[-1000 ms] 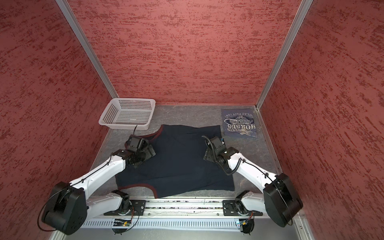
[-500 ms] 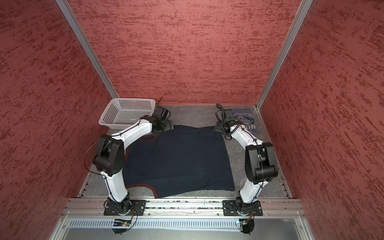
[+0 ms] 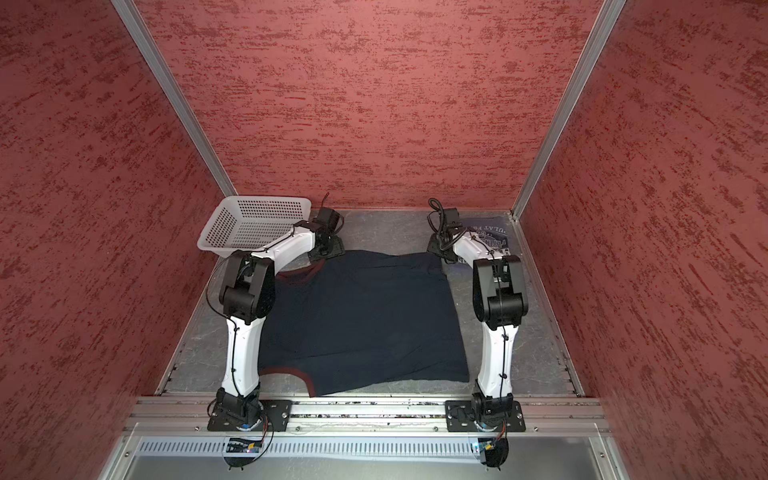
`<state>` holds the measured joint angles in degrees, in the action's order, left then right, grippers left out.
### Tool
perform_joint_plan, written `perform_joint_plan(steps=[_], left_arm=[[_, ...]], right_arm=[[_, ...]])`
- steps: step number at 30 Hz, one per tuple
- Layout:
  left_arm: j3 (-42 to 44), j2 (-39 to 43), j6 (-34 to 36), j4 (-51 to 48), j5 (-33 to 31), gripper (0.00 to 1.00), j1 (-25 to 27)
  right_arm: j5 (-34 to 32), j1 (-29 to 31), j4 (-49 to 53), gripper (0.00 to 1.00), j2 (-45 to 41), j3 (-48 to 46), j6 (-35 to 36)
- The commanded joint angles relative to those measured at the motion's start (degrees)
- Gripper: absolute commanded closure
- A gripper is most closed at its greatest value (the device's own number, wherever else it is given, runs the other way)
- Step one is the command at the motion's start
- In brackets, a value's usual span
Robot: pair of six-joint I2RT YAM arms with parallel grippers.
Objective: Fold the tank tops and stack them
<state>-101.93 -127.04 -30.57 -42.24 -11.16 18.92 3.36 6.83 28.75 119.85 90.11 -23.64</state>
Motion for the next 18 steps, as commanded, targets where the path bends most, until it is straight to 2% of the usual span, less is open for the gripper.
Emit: perform_joint_plan(steps=[1,7,12,18], left_arm=[[-1.77,-1.89,1.29,-0.97,-1.6,0.21,-0.28],[-4.03,-4.41,1.95,-1.21,-1.33,0.25,-0.92],[-5.89,-6.21,2.45,-1.17,-1.87,0.33,-1.24],[-8.55,-8.8,2.94,-1.27,-1.33,0.41,-1.8]], right_arm=[[0.91,0.01,1.91,0.42,2.83,3.37,0.79],[-0.32,0.0,3.7,0.45,6.88,7.55,1.45],[-0.73,0.02,5.53,0.5,10.63,11.27,2.28],[-0.37,0.0,5.92,0.67,11.95,12.97,2.62]])
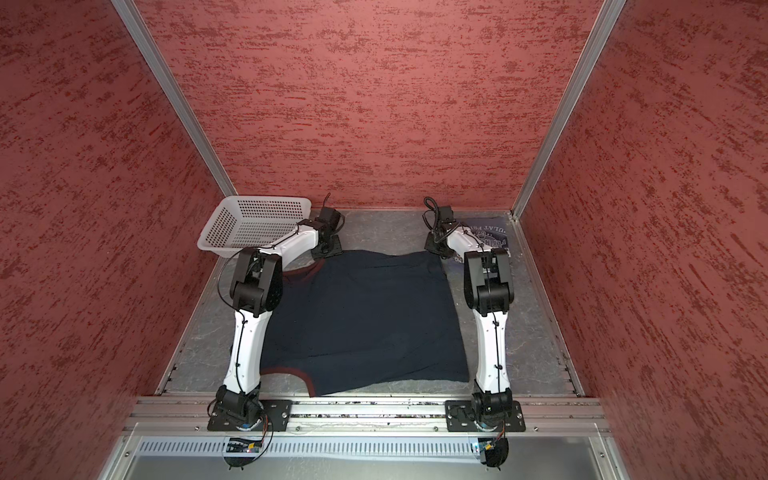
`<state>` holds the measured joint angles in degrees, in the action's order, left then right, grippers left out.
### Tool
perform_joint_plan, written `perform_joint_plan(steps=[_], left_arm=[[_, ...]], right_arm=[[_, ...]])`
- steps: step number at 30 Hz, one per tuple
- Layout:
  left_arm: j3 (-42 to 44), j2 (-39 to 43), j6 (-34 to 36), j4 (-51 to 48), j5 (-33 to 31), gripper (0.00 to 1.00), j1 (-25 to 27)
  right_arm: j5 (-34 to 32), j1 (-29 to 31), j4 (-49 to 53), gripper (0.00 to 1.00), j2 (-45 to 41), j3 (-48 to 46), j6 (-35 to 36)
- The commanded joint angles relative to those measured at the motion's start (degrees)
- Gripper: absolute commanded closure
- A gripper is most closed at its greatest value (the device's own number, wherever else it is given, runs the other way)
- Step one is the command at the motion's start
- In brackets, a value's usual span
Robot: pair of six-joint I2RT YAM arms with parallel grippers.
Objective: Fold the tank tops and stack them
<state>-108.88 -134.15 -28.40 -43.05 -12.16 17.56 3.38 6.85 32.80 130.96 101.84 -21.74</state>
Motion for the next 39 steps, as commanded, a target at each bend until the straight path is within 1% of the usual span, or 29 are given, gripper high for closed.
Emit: perform_joint_plan(steps=[1,5,7,8,11,14,15,17,20,23,28,33,39], left_arm=[[-2.0,-2.08,0.8,-0.5,-0.1,0.44,-0.52],[-2.8,-3.04,1.12,0.05,0.56,0.54,-0.53],[-2.96,-3.2,1.24,0.4,0.65,0.6,-0.64],[-3.02,-3.22,1.24,0.54,0.65,0.64,-0.68],[-3.06,-2.89,1.39,1.2,0.35,0.77,-0.72],[-2.75,-1.98,1.5,2.35,-0.05,0.88,-0.74],[-2.33,-1.37,1.38,2.94,-0.14,0.92,-0.77],[-0.79,0.4,1.29,4.44,-0.39,0.95,-0.78],[2.7,4.64,0.89,7.37,-0.63,0.96,-0.7],[6.44,8.98,0.89,10.19,-0.66,0.96,-0.49],[13.21,15.66,1.33,14.94,-1.09,0.95,0.32],[19.06,20.23,1.34,17.67,-2.24,0.94,1.36],[28.72,28.08,0.19,22.6,-3.14,0.93,3.14]], right_arm=[[-0.47,-0.03,1.87,0.71,0.8,1.5,0.72],[-0.96,-0.07,2.13,0.85,0.54,2.65,0.88],[-1.72,-0.08,2.21,0.92,-0.08,3.02,1.07],[-2.23,-0.08,2.11,0.93,-0.51,3.1,1.15],[-3.49,-0.08,1.55,0.98,-2.1,2.94,1.26],[-5.22,-0.14,0.28,1.0,-4.43,1.71,1.31],[-5.55,-0.24,-0.24,1.0,-5.31,1.1,1.31],[-6.19,-0.3,-1.63,1.0,-7.1,-0.27,1.43],[-8.07,-0.58,-3.86,1.0,-9.98,-3.37,1.41],[-8.56,-1.08,-6.57,1.0,-13.13,-7.28,1.09],[-7.91,-1.31,-11.51,1.0,-17.48,-13.66,1.28],[-6.56,-1.31,-14.78,1.0,-19.97,-17.48,1.74],[-4.36,-1.33,-19.98,1.0,-25.14,-24.7,1.83]])
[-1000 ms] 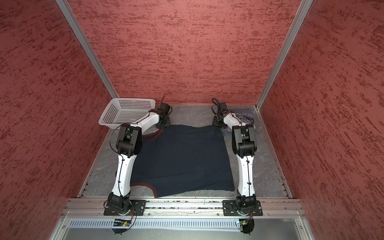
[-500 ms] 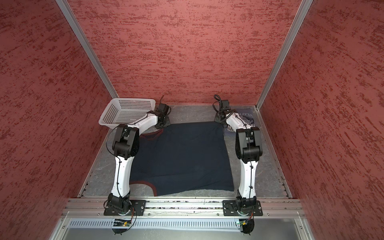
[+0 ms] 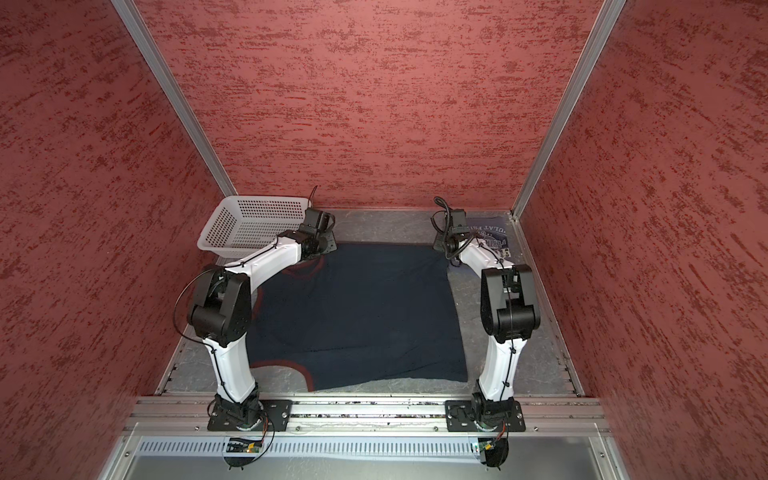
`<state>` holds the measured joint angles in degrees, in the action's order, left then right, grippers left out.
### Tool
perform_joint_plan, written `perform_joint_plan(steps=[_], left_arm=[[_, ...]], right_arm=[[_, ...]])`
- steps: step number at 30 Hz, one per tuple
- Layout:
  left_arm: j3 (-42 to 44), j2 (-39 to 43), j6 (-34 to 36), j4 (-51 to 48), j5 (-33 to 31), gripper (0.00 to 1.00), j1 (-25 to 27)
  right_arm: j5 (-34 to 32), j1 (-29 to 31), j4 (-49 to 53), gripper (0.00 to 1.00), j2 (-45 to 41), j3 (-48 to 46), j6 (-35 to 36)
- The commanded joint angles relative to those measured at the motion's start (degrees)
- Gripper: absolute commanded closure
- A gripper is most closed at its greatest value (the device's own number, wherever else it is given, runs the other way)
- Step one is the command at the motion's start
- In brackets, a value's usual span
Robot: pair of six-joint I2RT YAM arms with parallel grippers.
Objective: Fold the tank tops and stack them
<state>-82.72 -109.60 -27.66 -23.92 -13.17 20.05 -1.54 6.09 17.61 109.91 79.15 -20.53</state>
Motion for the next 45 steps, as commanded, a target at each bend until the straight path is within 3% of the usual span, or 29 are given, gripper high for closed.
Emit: perform_joint_plan(steps=[1,13,22,24,27,32,39,45], left_arm=[[4.05,4.81,-0.73,3.9,-2.5,0.93,1.07],[24.22,19.15,-5.52,10.86,-4.29,0.93,5.14],[39.82,29.12,-12.49,12.75,-5.54,0.92,11.15],[42.54,30.73,-14.1,12.59,-4.39,0.84,12.77],[45.18,33.46,-16.57,10.05,-2.54,0.62,13.56],[43.21,37.9,-16.08,3.42,-0.24,0.45,10.92],[31.62,26.02,-13.84,-5.23,2.01,0.34,9.39],[30.16,19.82,-15.23,-4.86,4.32,0.34,8.31]], right_arm=[[1.1,-0.55,-5.87,1.0,-5.26,-3.48,0.51],[6.95,-0.51,-15.85,1.0,-19.18,-23.95,-4.34],[8.46,-0.53,-18.61,1.0,-28.13,-38.11,-9.57],[8.91,-0.54,-18.77,0.92,-29.66,-40.81,-10.41],[9.07,-0.46,-17.22,0.67,-31.09,-42.26,-10.93],[6.57,-0.7,-10.78,0.46,-31.69,-39.25,-10.59],[7.49,-0.83,-7.28,0.43,-25.49,-34.94,-10.99],[8.37,-0.85,-4.05,0.45,-20.86,-33.31,-11.22]])
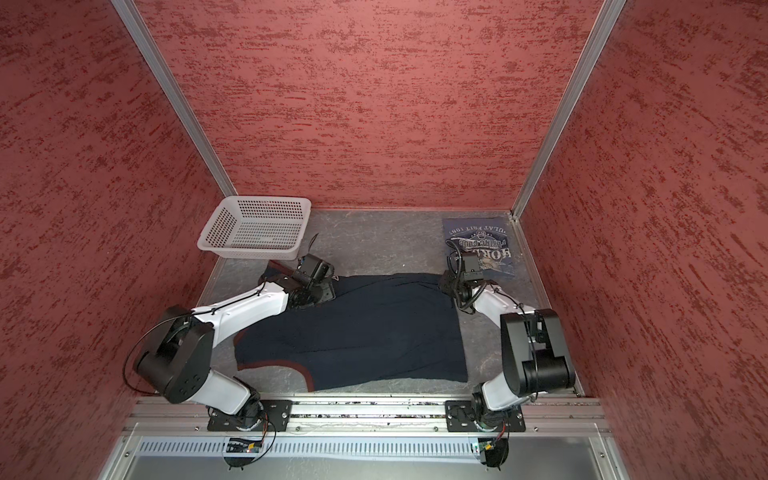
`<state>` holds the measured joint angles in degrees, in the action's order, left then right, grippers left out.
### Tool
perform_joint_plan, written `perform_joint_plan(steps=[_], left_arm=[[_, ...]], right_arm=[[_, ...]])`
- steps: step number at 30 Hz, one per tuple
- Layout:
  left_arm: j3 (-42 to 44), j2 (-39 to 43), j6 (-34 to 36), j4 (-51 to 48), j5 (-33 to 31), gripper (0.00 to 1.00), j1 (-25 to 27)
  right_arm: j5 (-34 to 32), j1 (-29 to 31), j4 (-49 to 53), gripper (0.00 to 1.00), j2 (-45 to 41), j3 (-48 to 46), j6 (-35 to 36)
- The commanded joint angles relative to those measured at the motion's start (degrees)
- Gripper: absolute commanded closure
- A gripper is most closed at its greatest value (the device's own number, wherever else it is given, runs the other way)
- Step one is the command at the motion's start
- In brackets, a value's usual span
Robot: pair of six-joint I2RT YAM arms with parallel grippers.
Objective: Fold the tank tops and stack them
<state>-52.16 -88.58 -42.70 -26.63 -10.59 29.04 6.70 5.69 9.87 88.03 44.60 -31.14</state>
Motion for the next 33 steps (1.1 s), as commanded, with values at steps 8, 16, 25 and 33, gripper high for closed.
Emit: perform_joint_plan(steps=[8,16,25,33], left_arm=[[1.39,-3.97,-0.2,2.06,5.13,0.39,-1.01],[2.0,-2.88,0.5,2.99,4.42,0.59,-1.36],[1.75,0.2,1.51,2.99,2.2,0.79,-1.73],[-0.74,1.56,2.71,3.34,2.32,0.89,-4.21]], right_arm=[[2.78,-0.38,4.5,0.51,2.64,0.87,0.63],[6.49,-0.37,5.48,0.74,1.44,2.18,1.43],[5.3,-0.37,7.7,0.96,0.44,4.32,2.34],[2.69,-0.71,9.48,1.0,2.08,12.18,2.99]])
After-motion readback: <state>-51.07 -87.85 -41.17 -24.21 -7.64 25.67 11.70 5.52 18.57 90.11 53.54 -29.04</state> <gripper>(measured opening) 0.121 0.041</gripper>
